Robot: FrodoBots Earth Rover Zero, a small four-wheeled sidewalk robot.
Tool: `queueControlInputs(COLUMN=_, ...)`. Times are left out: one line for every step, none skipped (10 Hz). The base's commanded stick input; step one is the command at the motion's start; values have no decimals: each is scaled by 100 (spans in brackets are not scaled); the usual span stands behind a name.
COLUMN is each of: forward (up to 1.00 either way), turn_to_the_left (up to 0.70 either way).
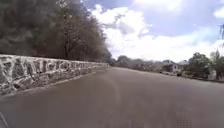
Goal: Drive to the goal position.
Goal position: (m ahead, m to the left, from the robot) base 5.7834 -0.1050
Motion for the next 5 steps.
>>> queueControlInputs(forward=70, turn_to_the_left=0)
queueControlInputs(forward=70, turn_to_the_left=0)
queueControlInputs(forward=70, turn_to_the_left=0)
queueControlInputs(forward=70, turn_to_the_left=0)
queueControlInputs(forward=70, turn_to_the_left=0)
